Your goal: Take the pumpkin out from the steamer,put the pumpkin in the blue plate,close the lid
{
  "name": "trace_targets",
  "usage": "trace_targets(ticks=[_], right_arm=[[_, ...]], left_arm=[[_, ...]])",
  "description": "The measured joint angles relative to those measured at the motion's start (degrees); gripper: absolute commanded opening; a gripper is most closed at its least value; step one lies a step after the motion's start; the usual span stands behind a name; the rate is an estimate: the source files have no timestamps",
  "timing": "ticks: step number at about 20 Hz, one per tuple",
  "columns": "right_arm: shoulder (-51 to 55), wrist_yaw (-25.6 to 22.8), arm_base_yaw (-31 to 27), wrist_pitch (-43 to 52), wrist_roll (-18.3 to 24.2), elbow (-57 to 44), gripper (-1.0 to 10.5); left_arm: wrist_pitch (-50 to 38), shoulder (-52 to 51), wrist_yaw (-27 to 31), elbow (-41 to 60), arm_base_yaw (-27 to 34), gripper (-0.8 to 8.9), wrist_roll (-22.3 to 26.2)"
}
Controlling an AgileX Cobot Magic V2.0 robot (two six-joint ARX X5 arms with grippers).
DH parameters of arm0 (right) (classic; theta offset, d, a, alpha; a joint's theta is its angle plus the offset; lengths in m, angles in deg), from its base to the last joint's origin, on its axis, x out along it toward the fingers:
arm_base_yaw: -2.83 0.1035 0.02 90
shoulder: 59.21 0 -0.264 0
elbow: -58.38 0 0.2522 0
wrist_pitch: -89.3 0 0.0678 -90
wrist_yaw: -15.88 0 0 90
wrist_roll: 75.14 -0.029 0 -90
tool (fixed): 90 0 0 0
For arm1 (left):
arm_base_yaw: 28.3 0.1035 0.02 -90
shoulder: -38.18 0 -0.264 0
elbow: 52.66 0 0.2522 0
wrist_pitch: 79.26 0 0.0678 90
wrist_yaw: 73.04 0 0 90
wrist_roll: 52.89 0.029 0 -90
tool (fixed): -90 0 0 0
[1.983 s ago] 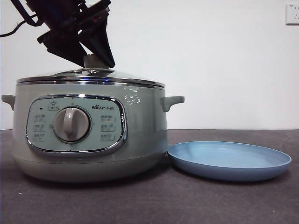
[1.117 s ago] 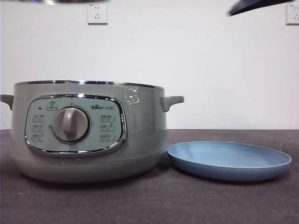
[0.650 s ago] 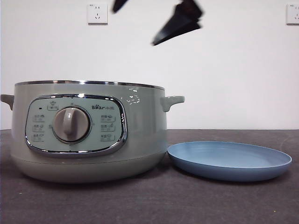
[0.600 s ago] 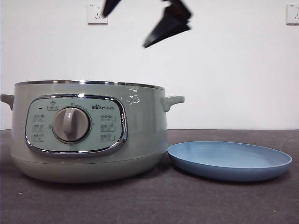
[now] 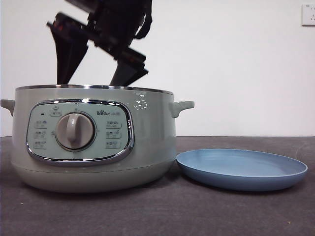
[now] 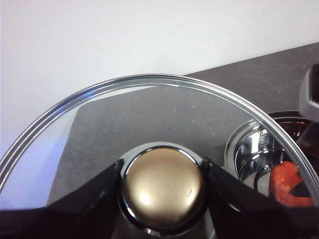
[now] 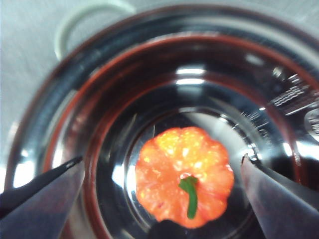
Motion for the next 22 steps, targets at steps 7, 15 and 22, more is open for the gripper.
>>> trace_targets(ticks=[7,15,22], right_arm=[[-4.1,0.0,-0.3,0.0,0.5,0.1,5.9],[-4.9,0.0,-0.3,-1.3,0.6,0.1,-0.1],[11.2,-0.1,-4.5,-12.8,0.5,0.2,-0.1]], left_arm=[[0.4,0.0,0.0,0.0,0.0,-0.08,0.0],[3.1,0.0,0.0,0.0,0.0,-0.08,0.0],[-2.7,0.9,-0.3,0.0,0.0,-0.08,0.0]])
